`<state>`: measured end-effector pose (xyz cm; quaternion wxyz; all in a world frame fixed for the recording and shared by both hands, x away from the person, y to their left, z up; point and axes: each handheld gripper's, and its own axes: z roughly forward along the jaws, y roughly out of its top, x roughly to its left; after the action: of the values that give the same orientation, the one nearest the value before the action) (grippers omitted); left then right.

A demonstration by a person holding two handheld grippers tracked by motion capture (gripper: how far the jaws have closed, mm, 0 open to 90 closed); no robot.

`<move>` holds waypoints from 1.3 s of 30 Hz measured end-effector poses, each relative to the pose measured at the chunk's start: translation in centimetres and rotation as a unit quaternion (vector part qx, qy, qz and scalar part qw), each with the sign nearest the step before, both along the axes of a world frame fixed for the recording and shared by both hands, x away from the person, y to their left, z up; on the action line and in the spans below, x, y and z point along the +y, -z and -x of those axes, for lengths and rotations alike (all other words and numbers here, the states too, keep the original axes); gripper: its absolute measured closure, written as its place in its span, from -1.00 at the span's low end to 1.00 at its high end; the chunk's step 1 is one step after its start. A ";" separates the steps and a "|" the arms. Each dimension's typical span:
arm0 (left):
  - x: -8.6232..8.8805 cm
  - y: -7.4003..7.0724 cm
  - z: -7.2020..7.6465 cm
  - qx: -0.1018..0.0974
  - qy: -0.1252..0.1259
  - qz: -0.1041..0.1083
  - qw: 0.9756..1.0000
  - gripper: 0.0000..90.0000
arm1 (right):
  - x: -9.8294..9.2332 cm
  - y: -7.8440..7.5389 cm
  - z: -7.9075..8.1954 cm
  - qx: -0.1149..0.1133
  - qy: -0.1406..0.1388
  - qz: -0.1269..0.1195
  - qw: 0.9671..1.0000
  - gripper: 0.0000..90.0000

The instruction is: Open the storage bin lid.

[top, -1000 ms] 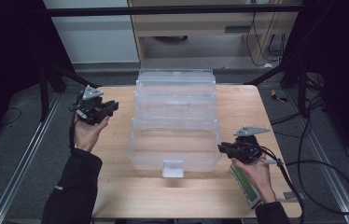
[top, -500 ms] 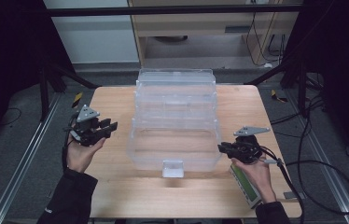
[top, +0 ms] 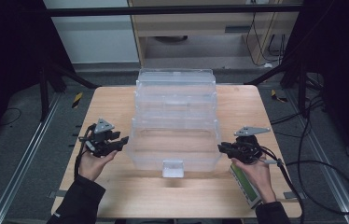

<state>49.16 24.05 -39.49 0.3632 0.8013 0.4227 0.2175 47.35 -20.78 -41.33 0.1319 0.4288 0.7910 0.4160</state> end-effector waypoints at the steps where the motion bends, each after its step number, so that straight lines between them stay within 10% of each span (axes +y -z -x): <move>1: -0.2 0.2 0.0 0.003 0.002 -0.001 1.000 0.26 | 0.0 0.0 0.0 0.000 0.000 0.000 1.000 0.71; 13: -1.5 1.8 -0.3 0.027 0.009 -0.036 0.999 0.44 | 0.1 0.0 0.0 -0.002 0.000 0.003 1.000 0.70; 39: -2.1 2.0 0.7 0.022 -0.005 -0.036 0.999 0.41 | 0.0 -0.2 0.0 0.000 -0.001 0.011 1.000 0.70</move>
<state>48.44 22.00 -41.49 0.3241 0.8162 0.4265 0.2166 47.39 -20.80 -41.16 0.1362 0.4268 0.7960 0.4070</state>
